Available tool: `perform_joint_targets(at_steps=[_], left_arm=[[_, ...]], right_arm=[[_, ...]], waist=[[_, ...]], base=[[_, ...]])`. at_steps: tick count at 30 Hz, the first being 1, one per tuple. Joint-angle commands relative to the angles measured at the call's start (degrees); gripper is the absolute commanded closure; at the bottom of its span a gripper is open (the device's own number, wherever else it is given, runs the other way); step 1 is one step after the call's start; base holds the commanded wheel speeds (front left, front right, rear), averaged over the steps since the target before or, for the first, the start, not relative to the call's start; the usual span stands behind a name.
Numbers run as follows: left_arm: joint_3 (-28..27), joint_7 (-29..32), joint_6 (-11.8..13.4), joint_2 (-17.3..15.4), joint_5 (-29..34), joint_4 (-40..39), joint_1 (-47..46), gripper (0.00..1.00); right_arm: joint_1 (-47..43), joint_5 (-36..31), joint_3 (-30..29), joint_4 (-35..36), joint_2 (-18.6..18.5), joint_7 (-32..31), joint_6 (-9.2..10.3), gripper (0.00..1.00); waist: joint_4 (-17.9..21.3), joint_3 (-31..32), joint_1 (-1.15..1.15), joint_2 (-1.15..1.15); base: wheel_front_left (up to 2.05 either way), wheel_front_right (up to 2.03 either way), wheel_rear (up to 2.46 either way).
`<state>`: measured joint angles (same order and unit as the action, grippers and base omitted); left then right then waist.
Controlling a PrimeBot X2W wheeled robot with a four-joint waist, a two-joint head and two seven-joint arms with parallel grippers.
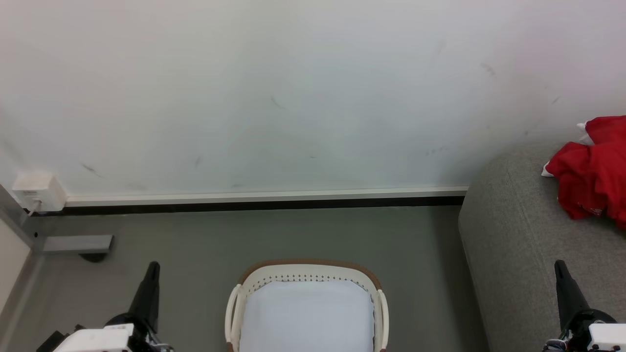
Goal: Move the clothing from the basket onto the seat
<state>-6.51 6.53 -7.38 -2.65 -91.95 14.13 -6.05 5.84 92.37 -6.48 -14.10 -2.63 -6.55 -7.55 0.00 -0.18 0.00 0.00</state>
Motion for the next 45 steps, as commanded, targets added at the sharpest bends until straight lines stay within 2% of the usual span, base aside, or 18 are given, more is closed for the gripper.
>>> perform_joint_targets(at_steps=[1,45], left_arm=[[-0.08,0.22,-0.21,-0.42,-0.84,-0.12,-0.48,1.00],[-0.08,0.21,-0.21,-0.42,-0.84,-0.12,-0.47,1.00]], right_arm=[[0.72,0.10,-0.21,0.26,-0.46,-0.16,0.12,1.00],[0.72,0.11,-0.21,0.26,-0.45,-0.15,0.12,1.00]], waist=[[0.00,0.00,0.00,0.00],[0.00,0.00,0.00,0.00]], base=[[0.00,0.00,0.00],[0.00,0.00,0.00]])
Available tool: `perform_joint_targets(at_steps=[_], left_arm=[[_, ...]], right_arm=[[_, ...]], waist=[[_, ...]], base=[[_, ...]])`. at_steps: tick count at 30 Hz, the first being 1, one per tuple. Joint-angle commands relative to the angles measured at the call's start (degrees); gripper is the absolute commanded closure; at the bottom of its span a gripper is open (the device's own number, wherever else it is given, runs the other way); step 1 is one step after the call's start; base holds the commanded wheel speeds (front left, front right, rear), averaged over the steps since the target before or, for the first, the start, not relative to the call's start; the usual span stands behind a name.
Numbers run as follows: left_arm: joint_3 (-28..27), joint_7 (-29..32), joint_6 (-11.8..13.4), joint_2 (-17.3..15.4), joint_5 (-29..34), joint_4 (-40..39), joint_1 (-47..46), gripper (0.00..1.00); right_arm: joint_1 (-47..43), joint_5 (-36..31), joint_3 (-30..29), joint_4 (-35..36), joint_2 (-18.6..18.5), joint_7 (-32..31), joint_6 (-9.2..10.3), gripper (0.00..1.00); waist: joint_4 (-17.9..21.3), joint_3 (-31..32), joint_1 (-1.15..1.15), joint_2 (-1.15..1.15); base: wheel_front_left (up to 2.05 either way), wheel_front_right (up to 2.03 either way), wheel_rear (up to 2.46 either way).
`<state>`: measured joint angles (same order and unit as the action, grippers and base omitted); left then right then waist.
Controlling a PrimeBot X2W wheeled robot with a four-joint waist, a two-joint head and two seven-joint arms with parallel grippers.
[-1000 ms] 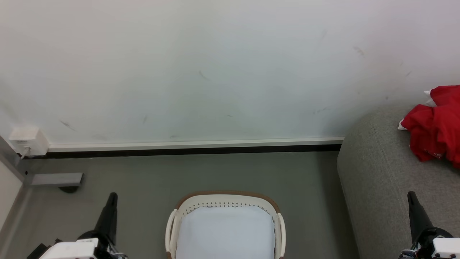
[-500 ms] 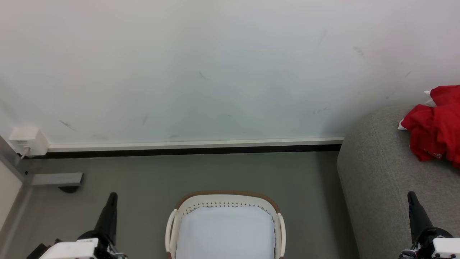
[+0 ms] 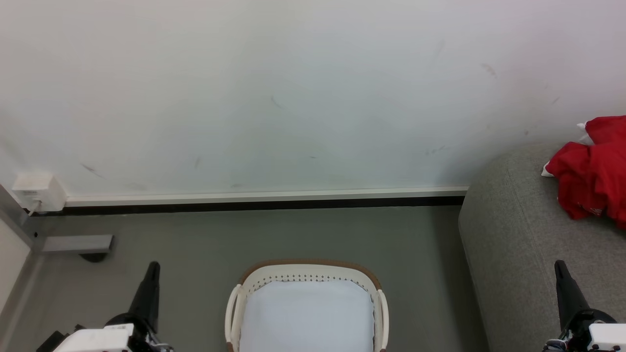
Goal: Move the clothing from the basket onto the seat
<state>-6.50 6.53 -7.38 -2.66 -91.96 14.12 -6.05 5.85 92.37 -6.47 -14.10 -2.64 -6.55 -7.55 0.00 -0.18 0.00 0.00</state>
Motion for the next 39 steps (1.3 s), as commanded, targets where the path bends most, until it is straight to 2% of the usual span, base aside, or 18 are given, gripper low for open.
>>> perform_joint_targets(at_steps=[1,39], left_arm=[[-0.09,0.21,-0.21,-0.41,-0.84,-0.11,-0.46,1.00],[-0.08,0.21,-0.21,-0.41,-0.84,-0.12,-0.46,1.00]], right_arm=[[0.71,0.11,-0.22,0.26,-0.44,-0.15,0.12,1.00],[0.71,0.11,-0.22,0.26,-0.44,-0.15,0.12,1.00]], waist=[[0.00,0.00,0.00,0.00],[0.00,0.00,0.00,0.00]], base=[[0.00,0.00,0.00],[0.00,0.00,0.00]])
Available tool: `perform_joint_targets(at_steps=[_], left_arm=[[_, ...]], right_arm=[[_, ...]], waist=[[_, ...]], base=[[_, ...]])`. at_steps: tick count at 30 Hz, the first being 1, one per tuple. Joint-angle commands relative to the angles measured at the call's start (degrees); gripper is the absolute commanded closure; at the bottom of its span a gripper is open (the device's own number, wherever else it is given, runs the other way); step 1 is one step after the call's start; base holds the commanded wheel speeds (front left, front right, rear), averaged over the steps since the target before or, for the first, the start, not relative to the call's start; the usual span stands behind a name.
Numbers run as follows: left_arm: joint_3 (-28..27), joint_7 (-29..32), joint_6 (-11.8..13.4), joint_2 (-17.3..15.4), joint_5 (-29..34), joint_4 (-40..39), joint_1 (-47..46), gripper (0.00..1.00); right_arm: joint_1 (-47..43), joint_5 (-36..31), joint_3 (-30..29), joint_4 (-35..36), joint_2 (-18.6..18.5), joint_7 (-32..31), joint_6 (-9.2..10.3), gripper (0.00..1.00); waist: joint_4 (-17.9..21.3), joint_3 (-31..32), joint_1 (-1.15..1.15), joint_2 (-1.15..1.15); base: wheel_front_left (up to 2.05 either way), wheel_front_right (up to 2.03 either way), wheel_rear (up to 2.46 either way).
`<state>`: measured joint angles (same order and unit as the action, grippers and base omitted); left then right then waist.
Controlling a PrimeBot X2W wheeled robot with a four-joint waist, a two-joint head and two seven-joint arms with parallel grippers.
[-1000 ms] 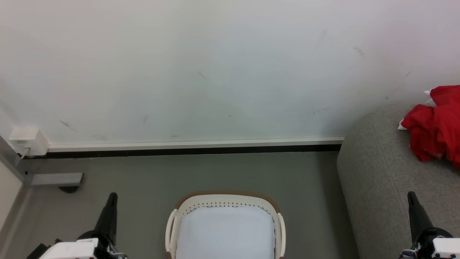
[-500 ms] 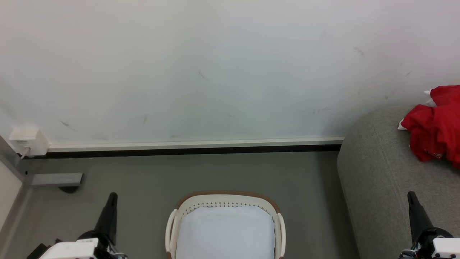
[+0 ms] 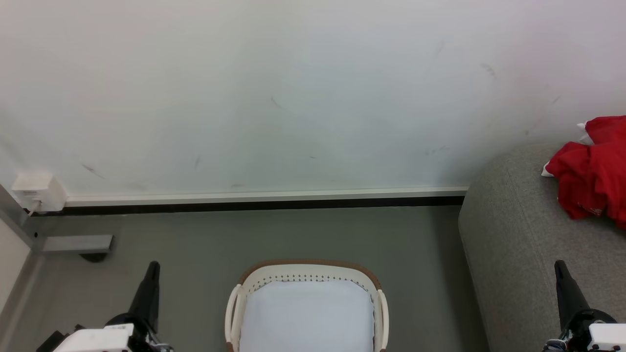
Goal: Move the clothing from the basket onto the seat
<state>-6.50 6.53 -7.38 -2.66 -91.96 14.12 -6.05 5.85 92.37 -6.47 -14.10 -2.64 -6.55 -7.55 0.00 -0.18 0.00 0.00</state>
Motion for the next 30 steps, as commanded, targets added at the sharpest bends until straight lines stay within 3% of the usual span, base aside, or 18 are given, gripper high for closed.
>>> perform_joint_targets(at_steps=[1,30], left_arm=[[-0.08,0.21,-0.21,-0.41,-0.84,-0.12,-0.46,1.00],[-0.08,0.21,-0.22,-0.41,-0.84,-0.12,-0.46,1.00]], right_arm=[[0.71,0.11,-0.22,0.26,-0.44,-0.15,0.12,1.00],[0.72,0.11,-0.22,0.27,-0.45,-0.14,0.12,1.00]], waist=[[0.00,0.00,0.00,0.00],[0.00,0.00,0.00,0.00]], base=[[0.00,0.00,0.00],[0.00,0.00,0.00]])
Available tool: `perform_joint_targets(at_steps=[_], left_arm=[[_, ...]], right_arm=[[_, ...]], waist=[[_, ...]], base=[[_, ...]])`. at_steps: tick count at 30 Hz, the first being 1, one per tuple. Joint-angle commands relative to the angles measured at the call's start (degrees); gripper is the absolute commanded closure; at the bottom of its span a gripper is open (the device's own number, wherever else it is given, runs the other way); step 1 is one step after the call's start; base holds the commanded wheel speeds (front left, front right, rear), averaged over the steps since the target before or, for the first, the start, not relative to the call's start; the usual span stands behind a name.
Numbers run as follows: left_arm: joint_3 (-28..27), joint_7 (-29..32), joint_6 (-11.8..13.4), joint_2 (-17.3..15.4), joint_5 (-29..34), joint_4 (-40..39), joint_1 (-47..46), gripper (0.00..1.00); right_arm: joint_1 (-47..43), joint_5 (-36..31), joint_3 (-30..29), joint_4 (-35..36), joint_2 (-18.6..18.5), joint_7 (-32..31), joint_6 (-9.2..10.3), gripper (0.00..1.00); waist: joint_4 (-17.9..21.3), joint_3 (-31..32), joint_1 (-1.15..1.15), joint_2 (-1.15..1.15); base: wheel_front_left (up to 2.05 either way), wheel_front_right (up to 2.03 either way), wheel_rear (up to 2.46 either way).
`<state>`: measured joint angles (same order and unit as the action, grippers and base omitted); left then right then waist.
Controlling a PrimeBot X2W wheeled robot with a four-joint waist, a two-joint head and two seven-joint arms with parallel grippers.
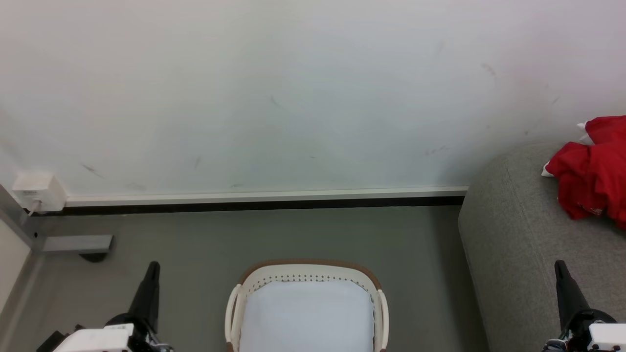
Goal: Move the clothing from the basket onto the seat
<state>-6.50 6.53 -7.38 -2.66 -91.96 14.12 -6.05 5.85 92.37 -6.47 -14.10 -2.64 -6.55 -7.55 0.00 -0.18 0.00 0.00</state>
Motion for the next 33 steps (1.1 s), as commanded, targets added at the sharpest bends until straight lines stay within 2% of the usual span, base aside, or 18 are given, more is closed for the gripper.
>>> perform_joint_targets(at_steps=[1,33], left_arm=[[-0.08,0.21,-0.22,-0.41,-0.84,-0.12,-0.46,1.00],[-0.07,0.20,-0.22,-0.41,-0.85,-0.13,-0.46,1.00]], right_arm=[[0.72,0.11,-0.22,0.27,-0.45,-0.14,0.12,1.00],[0.72,0.11,-0.22,0.27,-0.45,-0.14,0.12,1.00]], waist=[[0.00,0.00,0.00,0.00],[0.00,0.00,0.00,0.00]], base=[[0.00,0.00,0.00],[0.00,0.00,0.00]])
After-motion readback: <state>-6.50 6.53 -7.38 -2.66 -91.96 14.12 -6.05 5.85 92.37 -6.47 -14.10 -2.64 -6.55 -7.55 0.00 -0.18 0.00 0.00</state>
